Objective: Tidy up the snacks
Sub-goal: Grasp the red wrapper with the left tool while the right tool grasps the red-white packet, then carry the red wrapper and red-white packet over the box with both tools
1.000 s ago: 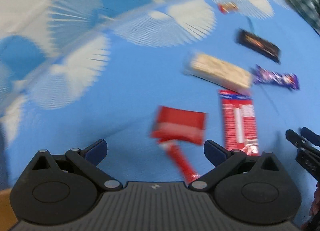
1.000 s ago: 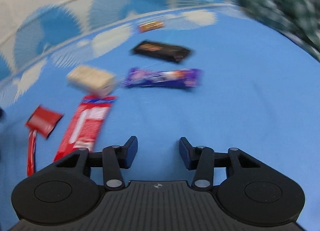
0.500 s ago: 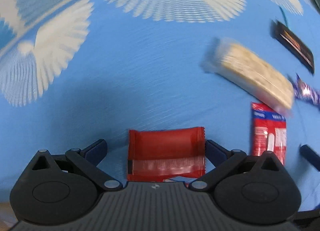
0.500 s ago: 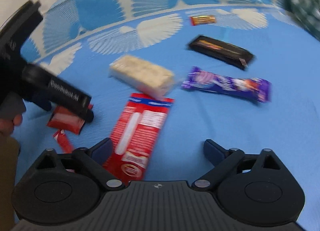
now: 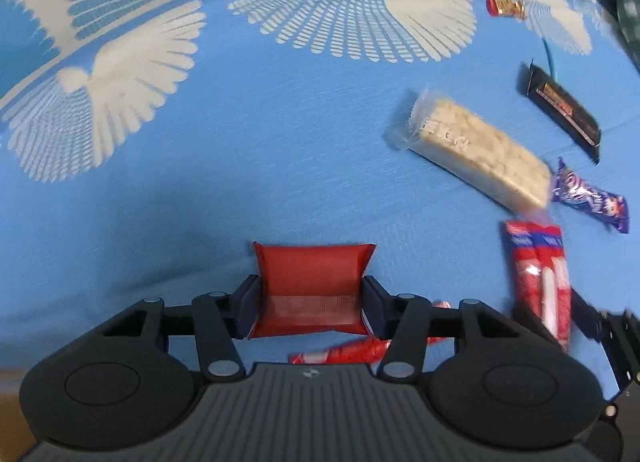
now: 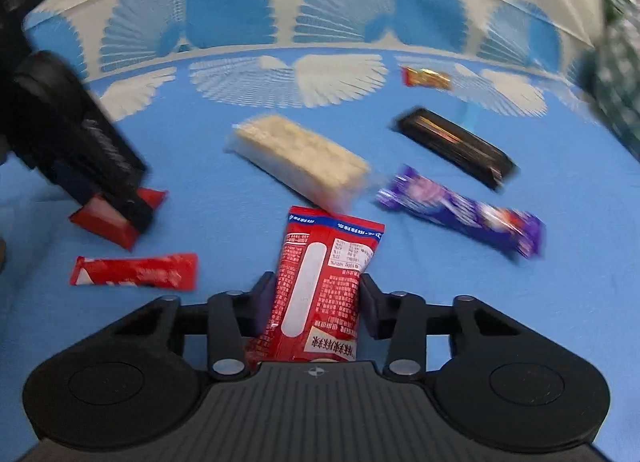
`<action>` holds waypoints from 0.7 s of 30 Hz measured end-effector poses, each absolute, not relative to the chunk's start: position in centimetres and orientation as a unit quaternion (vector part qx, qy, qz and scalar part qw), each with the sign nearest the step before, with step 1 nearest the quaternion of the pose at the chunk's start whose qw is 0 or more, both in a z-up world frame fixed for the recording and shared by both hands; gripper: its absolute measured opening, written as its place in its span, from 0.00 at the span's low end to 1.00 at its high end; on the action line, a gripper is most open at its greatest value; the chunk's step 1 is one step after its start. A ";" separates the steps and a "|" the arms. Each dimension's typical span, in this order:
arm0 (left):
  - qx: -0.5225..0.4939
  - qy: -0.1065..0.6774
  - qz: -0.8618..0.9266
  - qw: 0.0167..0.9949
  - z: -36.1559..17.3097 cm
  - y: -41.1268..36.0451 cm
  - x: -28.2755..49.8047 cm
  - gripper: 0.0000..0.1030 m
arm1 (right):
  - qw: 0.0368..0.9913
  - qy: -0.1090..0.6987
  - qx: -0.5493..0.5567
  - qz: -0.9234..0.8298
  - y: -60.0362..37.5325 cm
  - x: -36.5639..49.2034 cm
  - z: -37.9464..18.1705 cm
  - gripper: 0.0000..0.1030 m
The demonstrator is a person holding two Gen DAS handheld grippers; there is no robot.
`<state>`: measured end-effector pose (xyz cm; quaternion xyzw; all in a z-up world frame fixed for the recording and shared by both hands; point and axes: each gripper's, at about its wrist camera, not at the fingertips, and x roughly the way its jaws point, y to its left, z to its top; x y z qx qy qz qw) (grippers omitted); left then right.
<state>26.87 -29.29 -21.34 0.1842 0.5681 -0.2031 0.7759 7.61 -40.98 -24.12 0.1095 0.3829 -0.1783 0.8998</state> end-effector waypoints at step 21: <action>0.079 0.454 -0.232 0.857 -2.4 -10.0 2.5 0.56 | 0.930 0.317 0.162 -0.089 -27.1 -11.6 -8.6 0.40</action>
